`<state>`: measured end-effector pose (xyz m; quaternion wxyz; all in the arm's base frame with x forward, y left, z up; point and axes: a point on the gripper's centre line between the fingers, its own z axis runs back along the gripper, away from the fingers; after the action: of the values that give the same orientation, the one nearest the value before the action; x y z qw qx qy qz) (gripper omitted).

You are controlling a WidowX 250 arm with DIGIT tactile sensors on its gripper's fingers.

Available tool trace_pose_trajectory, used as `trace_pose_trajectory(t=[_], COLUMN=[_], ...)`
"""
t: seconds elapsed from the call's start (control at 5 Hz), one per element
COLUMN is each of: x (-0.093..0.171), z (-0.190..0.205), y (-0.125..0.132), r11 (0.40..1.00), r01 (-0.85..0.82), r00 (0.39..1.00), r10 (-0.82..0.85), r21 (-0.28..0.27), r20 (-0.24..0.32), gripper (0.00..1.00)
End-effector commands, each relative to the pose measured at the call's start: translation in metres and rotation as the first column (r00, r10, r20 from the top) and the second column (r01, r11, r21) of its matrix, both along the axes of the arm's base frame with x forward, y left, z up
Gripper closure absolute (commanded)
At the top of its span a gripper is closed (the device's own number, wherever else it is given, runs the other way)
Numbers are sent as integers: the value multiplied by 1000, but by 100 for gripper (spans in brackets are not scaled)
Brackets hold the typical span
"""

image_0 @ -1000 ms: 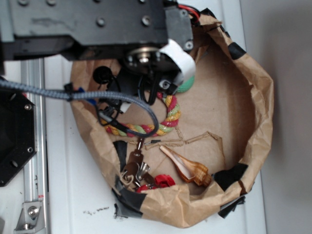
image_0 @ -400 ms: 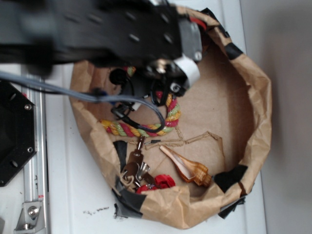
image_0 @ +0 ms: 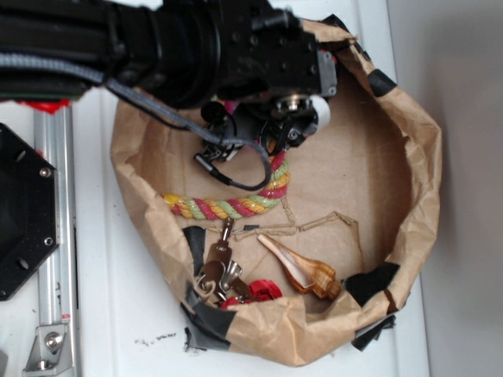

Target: Grab the multicolored rope.

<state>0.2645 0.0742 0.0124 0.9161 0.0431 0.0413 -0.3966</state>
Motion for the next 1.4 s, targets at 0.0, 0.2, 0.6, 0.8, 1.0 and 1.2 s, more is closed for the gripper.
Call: trace_pose_trajectory(t=[0.0,0.2,0.6,0.8,1.0,1.2], x=[-12,-13,-22,-31,-36,-39], z=[-16,-17,-5,11,23,59], y=[1,3,8,5,-8,-24], r11=[1000,999,975,934,929,915], r01=[10,-33,-218,-351,-368,-396], r00=[999,998,975,936,927,907], r10=[-10,32,216,352,370,404], r21=[-12,-8,-34,-68,-36,-81], r20=[-30,-46,-47,18,62,119], gripper=[100,100,100,100,100,100])
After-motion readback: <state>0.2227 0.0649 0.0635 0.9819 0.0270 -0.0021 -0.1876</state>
